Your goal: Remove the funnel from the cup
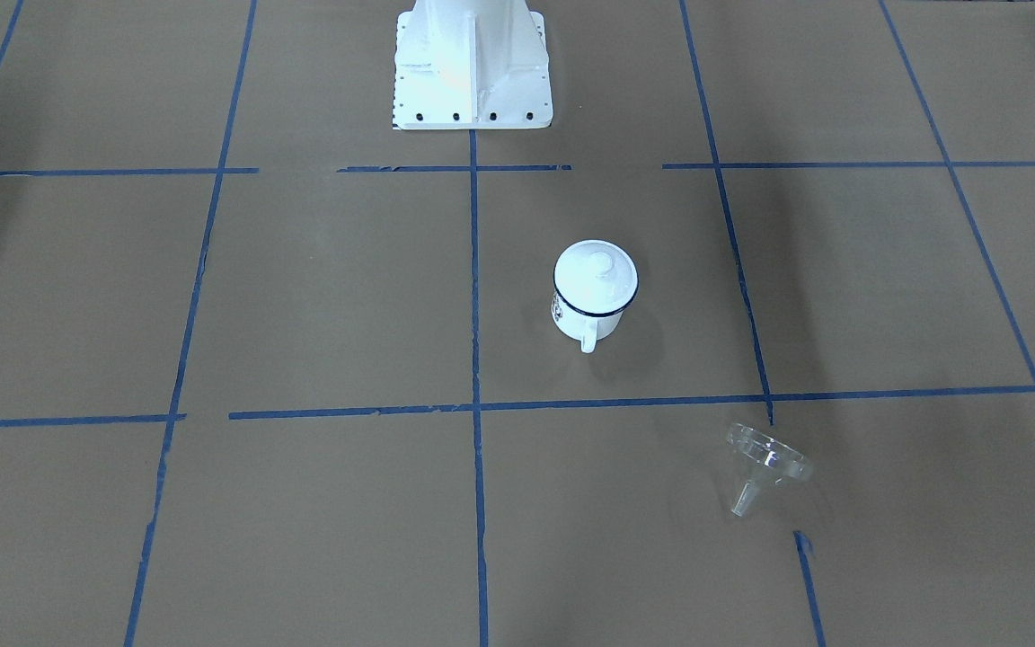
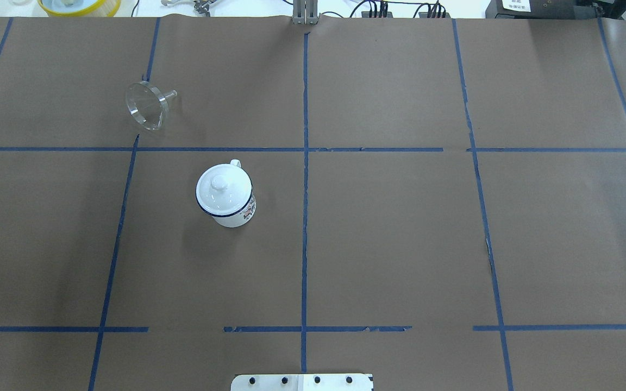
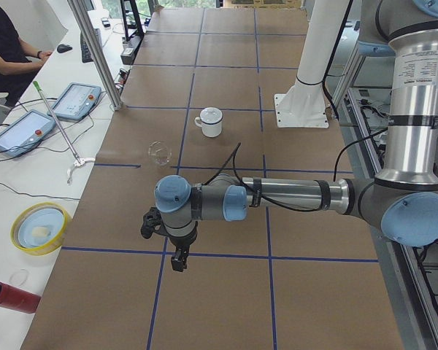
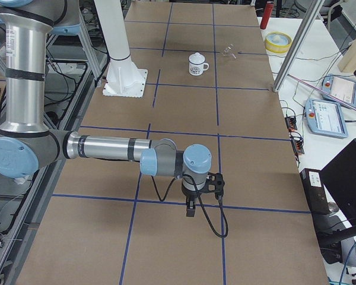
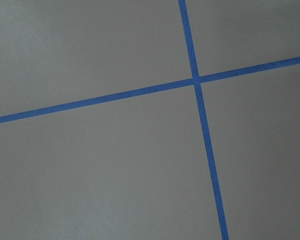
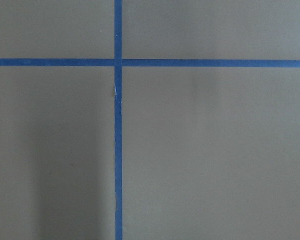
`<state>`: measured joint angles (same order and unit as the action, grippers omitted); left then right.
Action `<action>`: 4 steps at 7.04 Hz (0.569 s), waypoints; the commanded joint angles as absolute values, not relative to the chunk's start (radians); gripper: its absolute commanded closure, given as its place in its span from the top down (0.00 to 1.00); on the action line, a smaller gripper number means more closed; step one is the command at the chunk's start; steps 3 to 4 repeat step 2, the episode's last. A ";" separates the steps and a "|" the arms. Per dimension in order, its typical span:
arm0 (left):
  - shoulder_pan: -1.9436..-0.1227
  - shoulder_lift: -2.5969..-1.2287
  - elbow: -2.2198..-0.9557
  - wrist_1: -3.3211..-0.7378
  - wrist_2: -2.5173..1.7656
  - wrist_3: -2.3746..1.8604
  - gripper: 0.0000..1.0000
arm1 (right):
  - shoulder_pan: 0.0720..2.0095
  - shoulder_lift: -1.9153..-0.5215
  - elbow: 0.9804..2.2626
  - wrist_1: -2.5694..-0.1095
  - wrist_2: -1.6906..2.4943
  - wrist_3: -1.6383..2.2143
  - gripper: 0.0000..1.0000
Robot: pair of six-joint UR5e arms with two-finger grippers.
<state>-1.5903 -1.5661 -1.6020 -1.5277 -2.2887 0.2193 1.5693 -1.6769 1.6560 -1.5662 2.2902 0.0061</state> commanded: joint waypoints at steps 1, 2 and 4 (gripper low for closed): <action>-1.591 -1.566 -1.603 -1.528 -2.289 0.219 1.00 | 1.569 -1.678 1.657 -1.566 2.290 0.006 1.00; -1.592 -1.568 -1.605 -1.528 -2.290 0.221 1.00 | 1.569 -1.677 1.655 -1.566 2.290 0.006 1.00; -1.592 -1.568 -1.605 -1.528 -2.290 0.221 1.00 | 1.569 -1.677 1.655 -1.566 2.290 0.006 1.00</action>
